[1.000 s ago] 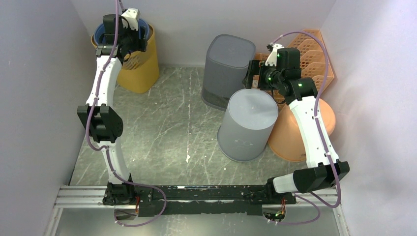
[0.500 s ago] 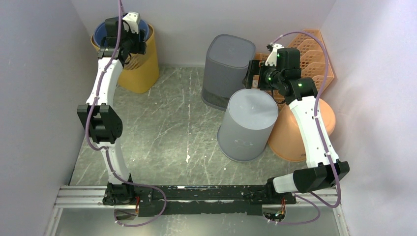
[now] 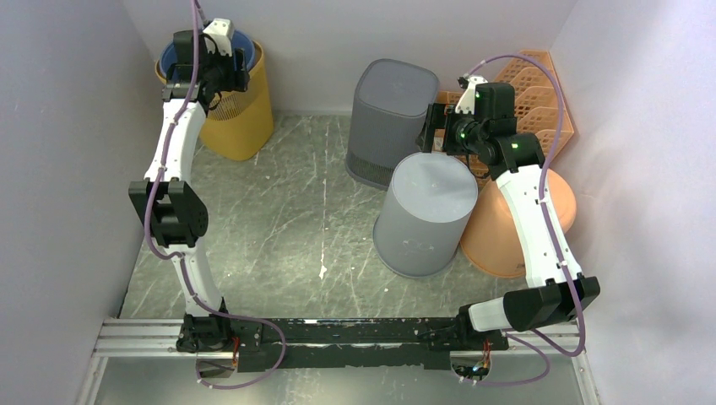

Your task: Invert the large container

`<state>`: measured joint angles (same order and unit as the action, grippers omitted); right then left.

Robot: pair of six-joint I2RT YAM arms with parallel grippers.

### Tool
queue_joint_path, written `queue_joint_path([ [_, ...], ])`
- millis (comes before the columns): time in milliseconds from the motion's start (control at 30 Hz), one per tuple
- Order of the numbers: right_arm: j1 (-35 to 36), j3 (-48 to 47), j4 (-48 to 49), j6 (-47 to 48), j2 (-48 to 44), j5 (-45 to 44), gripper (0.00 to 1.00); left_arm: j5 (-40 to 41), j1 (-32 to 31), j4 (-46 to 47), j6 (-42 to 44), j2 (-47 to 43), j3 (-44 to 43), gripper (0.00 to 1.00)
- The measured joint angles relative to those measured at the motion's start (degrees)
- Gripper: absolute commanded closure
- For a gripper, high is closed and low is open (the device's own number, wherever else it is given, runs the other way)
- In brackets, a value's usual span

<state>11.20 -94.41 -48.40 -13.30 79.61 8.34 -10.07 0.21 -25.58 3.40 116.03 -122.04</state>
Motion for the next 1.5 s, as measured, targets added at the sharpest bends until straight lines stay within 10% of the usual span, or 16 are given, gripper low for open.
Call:
queue_joint_path([
  [1500, 0.00, 0.35, 0.11, 0.46, 1.25, 0.00, 0.00, -9.73, 3.30, 1.14, -3.08, -1.68, -1.33, 0.29],
])
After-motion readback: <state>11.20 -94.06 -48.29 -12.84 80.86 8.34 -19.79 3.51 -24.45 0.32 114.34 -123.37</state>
